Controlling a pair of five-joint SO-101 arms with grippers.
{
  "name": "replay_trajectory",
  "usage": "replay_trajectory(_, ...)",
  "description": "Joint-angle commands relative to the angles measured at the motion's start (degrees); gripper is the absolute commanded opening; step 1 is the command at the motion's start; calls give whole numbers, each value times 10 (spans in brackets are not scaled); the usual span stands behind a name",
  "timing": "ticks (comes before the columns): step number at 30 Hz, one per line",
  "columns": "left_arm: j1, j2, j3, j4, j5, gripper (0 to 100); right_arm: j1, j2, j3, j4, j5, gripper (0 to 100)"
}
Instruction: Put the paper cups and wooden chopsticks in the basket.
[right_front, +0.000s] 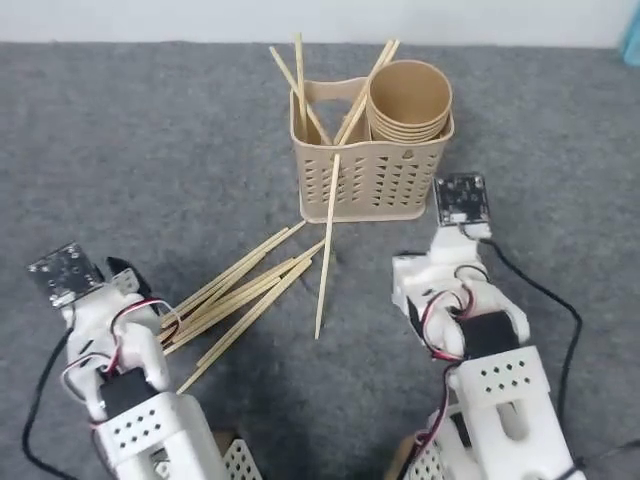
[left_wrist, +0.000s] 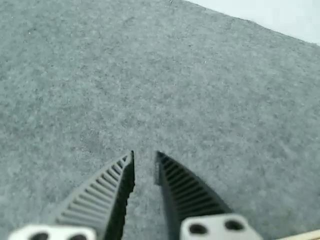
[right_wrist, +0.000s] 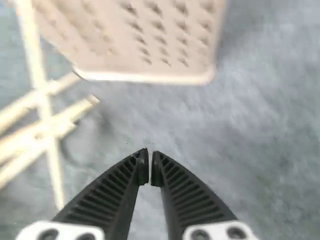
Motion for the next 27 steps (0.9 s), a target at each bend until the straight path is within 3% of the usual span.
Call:
replay_trajectory(1,1,-7,3,-15,-3,107,-60,-9,-78,0,-51,136)
replay_trajectory(8,28,-6,11,-13,-3,104,-139,6,-78,-146,-82,155)
replay_trajectory(16,40,-6,9,-1,-3,107,-144,182,-89,-287,-83,155)
replay_trajectory(27,40,-6,12,-17,-3,107,-141,292,-98,-359,-83,145)
